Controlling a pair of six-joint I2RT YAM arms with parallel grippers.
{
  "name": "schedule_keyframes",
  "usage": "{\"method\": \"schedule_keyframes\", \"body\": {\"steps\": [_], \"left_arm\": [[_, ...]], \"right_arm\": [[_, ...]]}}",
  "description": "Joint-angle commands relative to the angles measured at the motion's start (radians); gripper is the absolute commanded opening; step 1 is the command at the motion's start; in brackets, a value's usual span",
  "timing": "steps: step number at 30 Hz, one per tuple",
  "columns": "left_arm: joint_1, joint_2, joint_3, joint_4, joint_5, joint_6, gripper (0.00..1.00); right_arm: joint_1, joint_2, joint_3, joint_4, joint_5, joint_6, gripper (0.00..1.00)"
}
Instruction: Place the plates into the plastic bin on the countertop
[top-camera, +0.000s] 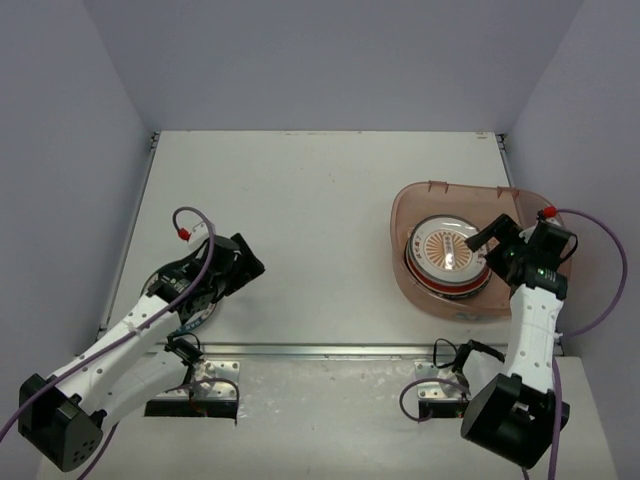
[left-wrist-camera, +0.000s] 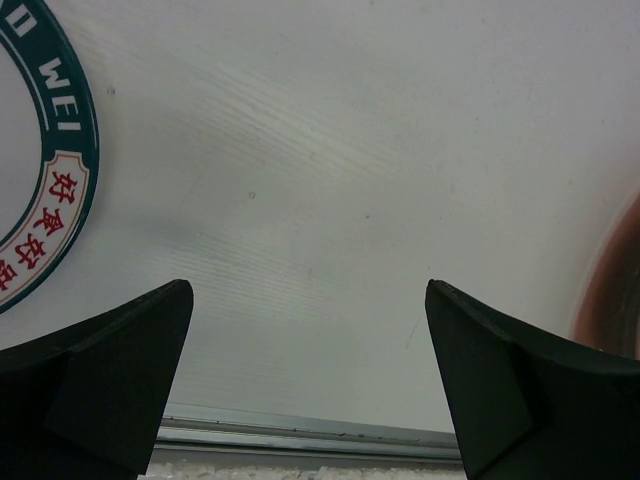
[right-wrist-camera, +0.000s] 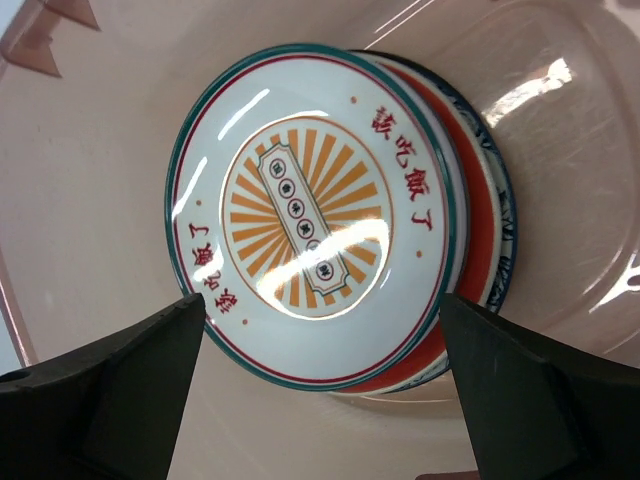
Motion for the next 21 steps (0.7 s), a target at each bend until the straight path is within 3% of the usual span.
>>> {"method": "schedule_keyframes", "body": {"steps": [1, 3, 5, 8, 13, 15, 17, 21], "left_arm": [[0.003, 0.021, 0.116, -0.137, -0.164, -0.183, 1.00], [0.007, 0.035, 0.152, -0.173, -0.243, -0.185, 1.00], [0.022, 0.059, 0.190, -0.218, -0.314, -0.191, 1.00], [0.101, 0.124, 0.250, -0.269, -0.366, -0.188, 1.00], [0.299, 0.269, 0.302, -0.222, -0.286, -0.060, 1.00], [0.345, 0.296, 0.315, -0.233, -0.275, -0.100, 1.00], [0.460, 0.300, 0.304, -0.191, -0.186, -0.105, 1.00], [0.832, 0.286, 0.269, -0.108, -0.006, 0.006, 1.00]], "right_arm": [[0.078, 0.015, 0.088, -0.014, -0.030, -0.045, 0.99], [0.082, -0.031, 0.100, 0.029, -0.207, -0.019, 0.99], [0.118, -0.067, 0.140, 0.025, -0.281, 0.010, 0.99], [0.241, -0.093, 0.278, -0.032, -0.270, 0.000, 0.99], [0.422, -0.018, 0.468, -0.104, -0.361, -0.056, 0.99], [0.585, 0.054, 0.539, -0.159, -0.312, -0.087, 0.99], [0.808, 0.155, 0.608, -0.195, -0.144, -0.176, 0.99], [0.937, 0.228, 0.556, -0.143, -0.187, -0.199, 0.99]]}}
